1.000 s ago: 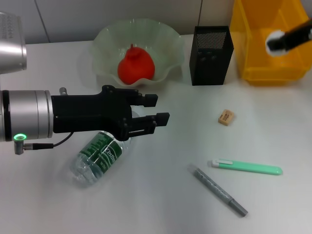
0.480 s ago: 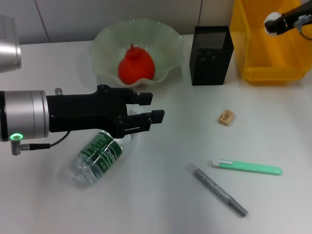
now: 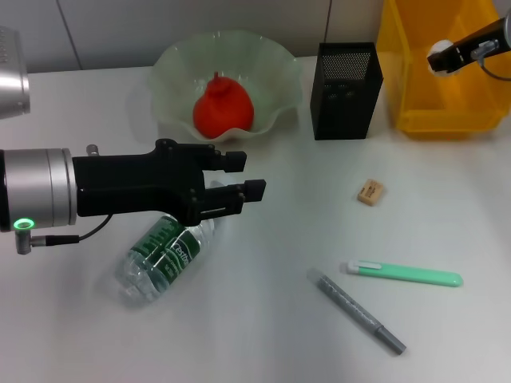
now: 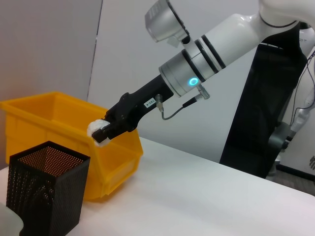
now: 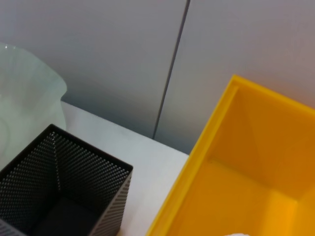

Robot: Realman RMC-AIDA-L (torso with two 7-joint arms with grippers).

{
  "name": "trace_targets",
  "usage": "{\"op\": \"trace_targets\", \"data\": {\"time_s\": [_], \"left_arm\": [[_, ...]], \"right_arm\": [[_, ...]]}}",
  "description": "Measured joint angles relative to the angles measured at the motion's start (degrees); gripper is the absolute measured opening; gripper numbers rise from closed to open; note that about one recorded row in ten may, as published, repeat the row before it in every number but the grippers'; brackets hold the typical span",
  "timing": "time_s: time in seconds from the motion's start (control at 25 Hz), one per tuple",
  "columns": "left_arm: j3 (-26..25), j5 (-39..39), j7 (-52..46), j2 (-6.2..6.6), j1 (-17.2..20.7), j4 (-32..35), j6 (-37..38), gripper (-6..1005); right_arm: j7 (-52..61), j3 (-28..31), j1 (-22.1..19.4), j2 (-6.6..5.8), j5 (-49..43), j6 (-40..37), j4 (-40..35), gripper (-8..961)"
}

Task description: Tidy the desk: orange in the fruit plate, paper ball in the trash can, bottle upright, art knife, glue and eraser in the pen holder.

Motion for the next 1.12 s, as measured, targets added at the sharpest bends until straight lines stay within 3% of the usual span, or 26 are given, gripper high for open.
{"op": "trace_targets", "data": {"time_s": [0.44,0.52,0.68,0.76,0.84,0.88,0.92,1.08,1.12], "left_arm": [[-1.0,-0.1,0.1,-0.06,-0.2,-0.4,-0.3,502],[-1.0,-0.1,0.0,-0.08,-0.2,-0.6,-0.4,502],[-1.0,-0.1,-0.2,-0.09,-0.2,-0.9,-0.4,503],[-1.0,-0.1,-0.2,-0.09,-0.2,-0.9,-0.4,503],[-1.4,0.0,-0.7,-0.07,-0.4,-1.1,-1.1,503],[-1.8,0.1,-0.9,-0.03,-0.7,-1.1,-1.2,504],[-1.8,0.1,-0.9,-0.03,-0.7,-1.1,-1.2,504],[-2.4,0.2,-1.0,-0.07,-0.9,-0.8,-2.8,504],[-2.4,0.2,-1.0,-0.07,-0.9,-0.8,-2.8,504]], "right_arm": [[0.2,1.2,-0.5,-0.58,0.0,0.0,-1.0,515],[0.2,1.4,-1.7,0.13,0.1,0.1,-3.4,542],[-0.4,0.0,-6.6,3.44,1.8,-2.3,-14.2,560],[-0.4,-0.4,-7.4,3.48,3.6,-3.8,-15.5,569],[-0.4,-0.7,-9.1,3.07,8.8,-7.6,-17.5,577],[-0.7,-0.1,-10.5,1.83,15.6,-12.7,-18.5,582],[-0.7,-0.1,-10.5,1.83,15.6,-12.7,-18.5,582],[-7.3,4.3,-14.6,-1.35,34.4,-25.4,-18.1,580],[-7.3,4.3,-14.6,-1.35,34.4,-25.4,-18.1,579]]}}
